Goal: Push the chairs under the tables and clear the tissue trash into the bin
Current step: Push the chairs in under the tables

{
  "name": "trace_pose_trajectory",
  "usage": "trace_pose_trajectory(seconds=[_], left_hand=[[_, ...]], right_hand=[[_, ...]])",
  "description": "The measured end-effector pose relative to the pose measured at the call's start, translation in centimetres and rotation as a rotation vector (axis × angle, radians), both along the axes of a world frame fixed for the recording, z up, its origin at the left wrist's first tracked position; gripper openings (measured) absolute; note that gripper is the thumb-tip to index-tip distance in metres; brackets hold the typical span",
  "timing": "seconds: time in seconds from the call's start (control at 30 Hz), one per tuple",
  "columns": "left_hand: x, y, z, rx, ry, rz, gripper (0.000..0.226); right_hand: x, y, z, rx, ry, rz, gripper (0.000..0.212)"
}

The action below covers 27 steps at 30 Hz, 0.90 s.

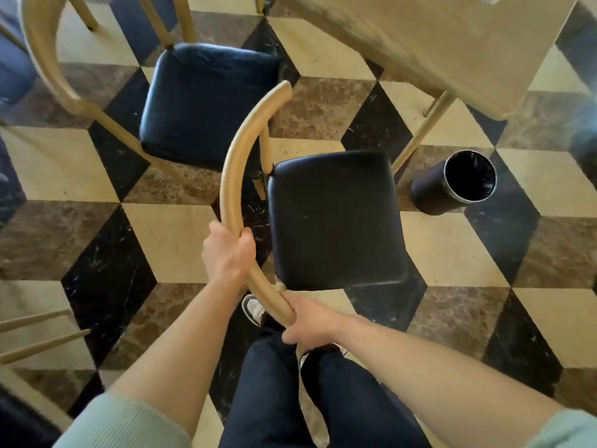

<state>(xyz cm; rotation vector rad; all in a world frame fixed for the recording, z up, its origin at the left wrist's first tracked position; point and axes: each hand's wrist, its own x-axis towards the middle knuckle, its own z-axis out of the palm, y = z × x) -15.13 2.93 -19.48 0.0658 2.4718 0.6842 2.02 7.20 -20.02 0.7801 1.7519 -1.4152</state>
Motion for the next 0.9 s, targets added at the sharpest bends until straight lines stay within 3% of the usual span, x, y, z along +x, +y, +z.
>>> trace_pose_trajectory(seconds=[0.17, 0.27, 0.33, 0.47, 0.6, 0.67, 0.8, 0.9], left_hand=[[6.8, 3.5, 0.1, -0.007, -0.228, 0.287, 0.036], [10.5, 3.9, -1.0, 0.022, -0.347, 0.431, 0.040], [12.4, 4.0, -1.4, 0.049, -0.402, 0.498, 0.045], [12.9, 4.4, 0.0, 0.043, -0.386, 0.464, 0.051], [7.4, 6.0, 1.5, 0.059, -0.281, 0.407, 0.060], [4.3, 8.1, 1.7, 0.051, -0.229, 0.410, 0.064], [1.2, 11.6, 1.1, 0.127, -0.280, 0.423, 0.047], [-0.4, 10.9, -0.3, 0.009, -0.237, 0.419, 0.040]], right_hand=[[7.1, 7.4, 1.5, 0.169, 0.020, 0.252, 0.049], [11.1, 10.6, 2.2, 0.377, 0.026, 0.394, 0.056], [13.4, 11.8, 2.4, 0.512, 0.044, 0.387, 0.052], [16.8, 11.5, 1.9, 0.749, 0.073, 0.244, 0.019], [16.9, 10.2, 1.0, 0.700, 0.033, 0.011, 0.018], [16.5, 10.4, 0.9, 0.680, 0.027, -0.003, 0.016], [16.2, 10.8, 0.7, 0.648, 0.039, 0.013, 0.011], [16.1, 10.9, 0.7, 0.633, 0.002, 0.015, 0.023]])
